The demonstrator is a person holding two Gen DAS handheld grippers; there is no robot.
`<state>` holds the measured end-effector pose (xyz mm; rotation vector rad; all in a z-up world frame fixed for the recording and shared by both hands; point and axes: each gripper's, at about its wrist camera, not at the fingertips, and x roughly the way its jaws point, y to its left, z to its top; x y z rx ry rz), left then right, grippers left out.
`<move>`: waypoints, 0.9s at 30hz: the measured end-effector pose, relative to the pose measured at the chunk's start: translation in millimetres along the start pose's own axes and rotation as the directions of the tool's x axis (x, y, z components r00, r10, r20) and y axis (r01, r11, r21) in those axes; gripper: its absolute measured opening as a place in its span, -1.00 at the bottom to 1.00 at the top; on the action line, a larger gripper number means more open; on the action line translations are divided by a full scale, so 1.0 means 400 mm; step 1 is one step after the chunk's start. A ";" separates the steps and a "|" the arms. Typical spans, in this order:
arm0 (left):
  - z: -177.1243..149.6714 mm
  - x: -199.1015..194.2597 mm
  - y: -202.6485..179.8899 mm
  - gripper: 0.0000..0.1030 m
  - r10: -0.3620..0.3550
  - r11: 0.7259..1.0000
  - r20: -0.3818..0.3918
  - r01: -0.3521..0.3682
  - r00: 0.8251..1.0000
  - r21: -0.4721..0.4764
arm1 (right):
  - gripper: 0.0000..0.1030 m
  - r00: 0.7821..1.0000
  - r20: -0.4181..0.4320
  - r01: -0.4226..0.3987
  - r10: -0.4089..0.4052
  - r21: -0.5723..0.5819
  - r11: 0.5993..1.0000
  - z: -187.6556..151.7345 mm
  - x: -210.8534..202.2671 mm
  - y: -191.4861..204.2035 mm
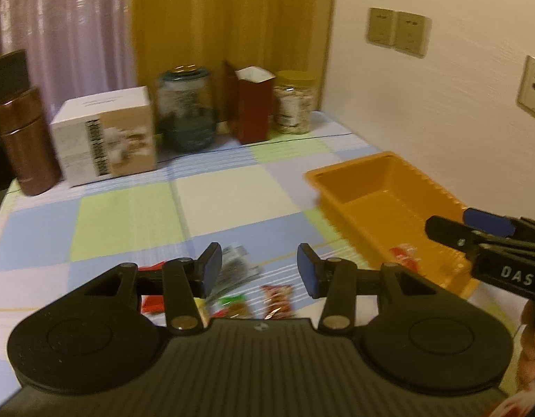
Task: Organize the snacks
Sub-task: 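Move both open tools back toward the snack pile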
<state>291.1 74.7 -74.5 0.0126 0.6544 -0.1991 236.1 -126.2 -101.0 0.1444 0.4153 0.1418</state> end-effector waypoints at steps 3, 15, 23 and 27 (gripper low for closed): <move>-0.016 -0.011 0.042 -0.15 0.030 0.999 -0.010 -0.030 1.000 -0.012 | 0.30 0.999 -0.010 -0.032 0.032 -0.022 0.999 -0.005 0.010 0.039; -0.095 -0.021 0.139 -0.14 0.053 0.997 -0.103 -0.047 0.993 0.065 | 0.30 0.991 -0.071 -0.124 0.115 -0.136 0.983 -0.034 0.053 0.144; -0.170 0.024 0.095 -0.12 -0.019 0.954 -0.233 0.087 0.972 0.287 | 0.30 0.975 -0.154 -0.189 0.162 -0.185 0.964 -0.057 0.099 0.177; -0.190 0.041 0.070 -0.06 -0.039 0.918 -0.229 0.125 0.973 0.377 | 0.30 0.963 -0.205 -0.213 0.173 -0.194 0.957 -0.069 0.126 0.188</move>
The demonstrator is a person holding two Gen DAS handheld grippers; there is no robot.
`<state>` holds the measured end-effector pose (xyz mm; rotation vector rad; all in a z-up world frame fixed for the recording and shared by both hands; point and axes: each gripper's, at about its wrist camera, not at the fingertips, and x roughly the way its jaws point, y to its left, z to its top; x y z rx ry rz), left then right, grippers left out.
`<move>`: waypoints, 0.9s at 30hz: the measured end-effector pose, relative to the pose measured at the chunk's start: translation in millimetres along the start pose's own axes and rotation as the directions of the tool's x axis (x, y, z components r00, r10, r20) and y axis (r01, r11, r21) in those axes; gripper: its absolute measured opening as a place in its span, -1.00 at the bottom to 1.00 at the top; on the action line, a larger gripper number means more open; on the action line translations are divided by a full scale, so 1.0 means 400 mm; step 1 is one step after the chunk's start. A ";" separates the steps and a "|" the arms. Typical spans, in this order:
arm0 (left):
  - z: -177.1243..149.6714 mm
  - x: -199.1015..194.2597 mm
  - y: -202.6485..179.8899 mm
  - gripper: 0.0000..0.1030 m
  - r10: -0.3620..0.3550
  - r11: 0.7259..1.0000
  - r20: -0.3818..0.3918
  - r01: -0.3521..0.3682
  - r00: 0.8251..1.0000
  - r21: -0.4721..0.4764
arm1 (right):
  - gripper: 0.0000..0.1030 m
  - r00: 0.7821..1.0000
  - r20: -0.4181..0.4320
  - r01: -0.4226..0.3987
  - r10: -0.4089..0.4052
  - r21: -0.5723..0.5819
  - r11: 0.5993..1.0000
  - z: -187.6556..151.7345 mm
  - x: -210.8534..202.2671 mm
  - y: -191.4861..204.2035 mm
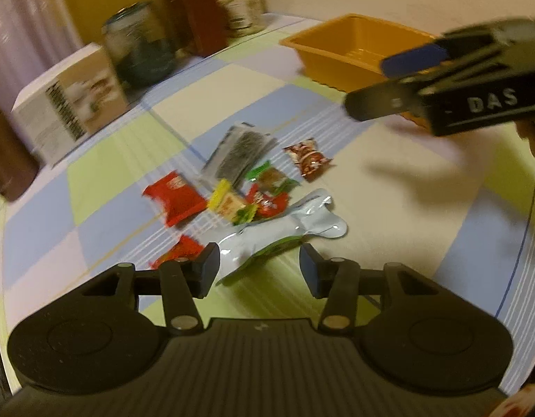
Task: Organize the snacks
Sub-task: 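Move both open tools back toward the snack pile, then grasp the white-and-green packet with the left tool while the right tool grasps a brown-red candy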
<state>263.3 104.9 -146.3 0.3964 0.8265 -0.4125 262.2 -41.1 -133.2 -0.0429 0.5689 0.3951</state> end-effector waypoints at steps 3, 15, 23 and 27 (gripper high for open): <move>-0.002 0.017 -0.015 -0.03 -0.001 0.997 0.018 0.000 1.000 0.074 | 0.30 1.000 -0.026 0.001 -0.002 -0.016 1.000 -0.004 0.014 0.000; 0.001 0.097 -0.021 -0.01 -0.057 0.956 0.053 0.039 0.997 0.292 | 0.30 0.997 -0.079 0.000 0.002 0.016 1.000 -0.010 0.045 -0.032; 0.022 0.111 0.017 -0.15 -0.104 0.980 -0.049 0.110 0.993 0.164 | 0.30 0.995 -0.099 -0.003 0.006 0.031 1.000 -0.012 0.060 -0.043; 0.028 0.090 0.022 -0.35 -0.139 0.985 -0.102 0.148 0.985 0.086 | 0.30 0.995 -0.102 -0.011 0.014 0.031 0.999 -0.009 0.069 -0.042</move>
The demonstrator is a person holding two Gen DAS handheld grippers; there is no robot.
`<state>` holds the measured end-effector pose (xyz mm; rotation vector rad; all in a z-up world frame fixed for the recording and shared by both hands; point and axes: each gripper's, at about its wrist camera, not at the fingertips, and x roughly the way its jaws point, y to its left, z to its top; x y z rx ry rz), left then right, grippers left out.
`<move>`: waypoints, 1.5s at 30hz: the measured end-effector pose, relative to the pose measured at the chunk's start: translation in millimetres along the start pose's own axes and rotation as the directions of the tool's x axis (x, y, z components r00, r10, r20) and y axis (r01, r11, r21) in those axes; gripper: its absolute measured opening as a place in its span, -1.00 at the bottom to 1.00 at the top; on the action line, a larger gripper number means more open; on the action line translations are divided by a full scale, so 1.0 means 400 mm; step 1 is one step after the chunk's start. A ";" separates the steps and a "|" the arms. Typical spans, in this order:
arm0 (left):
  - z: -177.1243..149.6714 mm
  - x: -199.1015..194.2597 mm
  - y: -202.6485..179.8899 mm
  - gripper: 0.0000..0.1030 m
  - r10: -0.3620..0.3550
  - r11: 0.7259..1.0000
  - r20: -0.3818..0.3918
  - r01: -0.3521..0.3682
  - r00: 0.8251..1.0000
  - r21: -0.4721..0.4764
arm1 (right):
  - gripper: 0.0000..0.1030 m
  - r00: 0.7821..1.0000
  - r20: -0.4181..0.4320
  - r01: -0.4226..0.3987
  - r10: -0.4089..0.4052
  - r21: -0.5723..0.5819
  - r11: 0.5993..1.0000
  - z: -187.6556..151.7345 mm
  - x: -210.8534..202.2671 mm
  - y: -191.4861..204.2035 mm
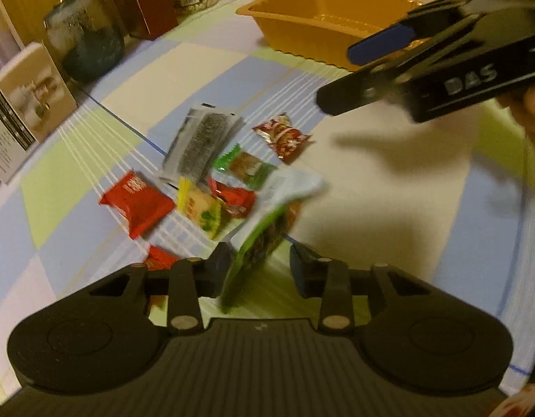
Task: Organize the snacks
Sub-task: 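Grasp the white-and-green packet with the left tool while the right tool grasps a brown-red candy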
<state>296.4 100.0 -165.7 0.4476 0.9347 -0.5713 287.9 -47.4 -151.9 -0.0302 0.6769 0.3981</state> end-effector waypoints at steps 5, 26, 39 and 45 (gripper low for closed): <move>-0.008 -0.007 -0.012 -0.35 0.023 0.997 0.063 -0.027 0.998 0.066 | 0.30 1.000 0.001 -0.005 0.005 0.006 1.000 0.002 0.001 0.003; 0.014 -0.009 0.001 -0.57 -0.031 0.984 0.053 0.039 0.998 -0.173 | 0.30 0.999 -0.030 -0.036 0.037 0.042 0.998 0.009 0.034 0.005; -0.001 -0.088 0.086 -0.57 0.122 0.922 0.122 -0.067 0.985 -0.382 | -0.13 0.994 -0.092 -0.046 0.056 0.111 0.993 0.025 0.116 -0.001; 0.002 -0.082 0.084 -0.57 0.117 0.918 0.122 -0.060 0.986 -0.392 | -0.32 0.990 -0.139 -0.008 0.018 0.066 0.998 0.030 0.173 0.018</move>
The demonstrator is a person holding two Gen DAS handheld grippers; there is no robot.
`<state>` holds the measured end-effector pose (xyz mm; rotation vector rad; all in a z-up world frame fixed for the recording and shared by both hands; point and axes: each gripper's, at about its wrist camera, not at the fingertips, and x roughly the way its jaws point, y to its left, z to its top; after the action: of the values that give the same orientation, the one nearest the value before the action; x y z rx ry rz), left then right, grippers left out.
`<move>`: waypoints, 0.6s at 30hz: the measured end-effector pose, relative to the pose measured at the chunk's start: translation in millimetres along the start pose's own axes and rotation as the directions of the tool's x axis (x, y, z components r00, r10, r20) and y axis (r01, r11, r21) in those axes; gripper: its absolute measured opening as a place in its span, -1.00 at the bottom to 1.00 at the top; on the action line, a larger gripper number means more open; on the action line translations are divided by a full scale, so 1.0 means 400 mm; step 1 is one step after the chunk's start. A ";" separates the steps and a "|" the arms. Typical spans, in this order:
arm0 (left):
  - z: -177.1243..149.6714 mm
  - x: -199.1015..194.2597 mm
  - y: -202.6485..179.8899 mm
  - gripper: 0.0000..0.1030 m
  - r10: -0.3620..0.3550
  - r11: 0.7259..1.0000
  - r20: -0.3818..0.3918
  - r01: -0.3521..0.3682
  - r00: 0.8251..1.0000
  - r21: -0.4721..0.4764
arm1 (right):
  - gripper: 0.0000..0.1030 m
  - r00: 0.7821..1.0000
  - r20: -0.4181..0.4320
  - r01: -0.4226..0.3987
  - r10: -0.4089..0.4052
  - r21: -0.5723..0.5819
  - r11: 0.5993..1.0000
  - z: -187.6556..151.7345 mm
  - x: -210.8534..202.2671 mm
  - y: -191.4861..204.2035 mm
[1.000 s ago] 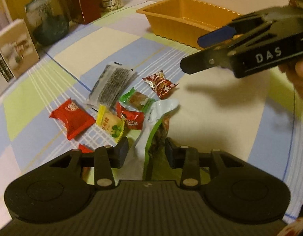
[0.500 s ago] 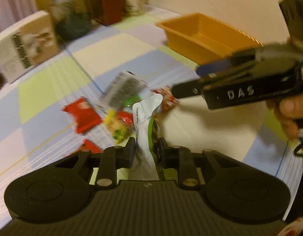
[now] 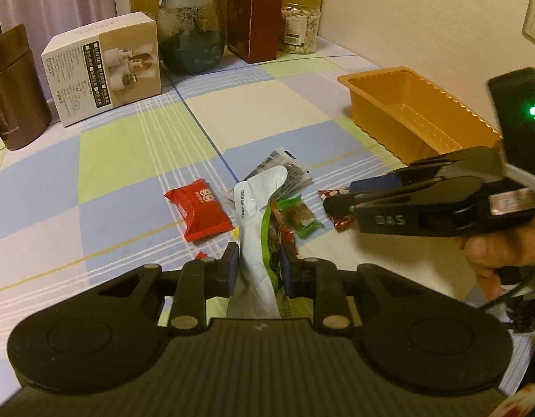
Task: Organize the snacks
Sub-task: 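Grasp the white-and-green packet with the left tool while the right tool grasps a brown-red candy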
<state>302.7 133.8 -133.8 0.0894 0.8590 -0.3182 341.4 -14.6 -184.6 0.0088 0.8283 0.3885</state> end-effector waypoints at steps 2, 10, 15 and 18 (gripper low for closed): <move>0.000 0.003 -0.002 -0.57 0.000 1.000 -0.001 0.000 1.000 0.000 | -0.34 1.000 -0.020 0.012 -0.012 0.003 1.000 -0.003 0.013 -0.005; 0.007 0.012 -0.011 -0.57 0.005 1.000 0.001 -0.004 1.000 -0.018 | -0.55 0.999 -0.009 0.035 -0.036 -0.017 0.999 0.000 -0.007 0.002; 0.021 0.006 -0.029 -0.57 0.014 1.000 0.018 -0.014 1.000 -0.024 | -0.56 0.998 0.056 0.036 -0.036 0.000 0.999 0.007 -0.068 0.008; 0.036 -0.003 -0.043 -0.57 0.009 0.999 0.032 -0.008 0.999 -0.039 | -0.56 0.993 0.112 0.040 -0.040 0.010 0.999 0.004 -0.120 0.010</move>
<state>307.1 114.9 -122.8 0.0520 0.8328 -0.2941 311.9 -26.9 -148.3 0.0214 0.7181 0.3438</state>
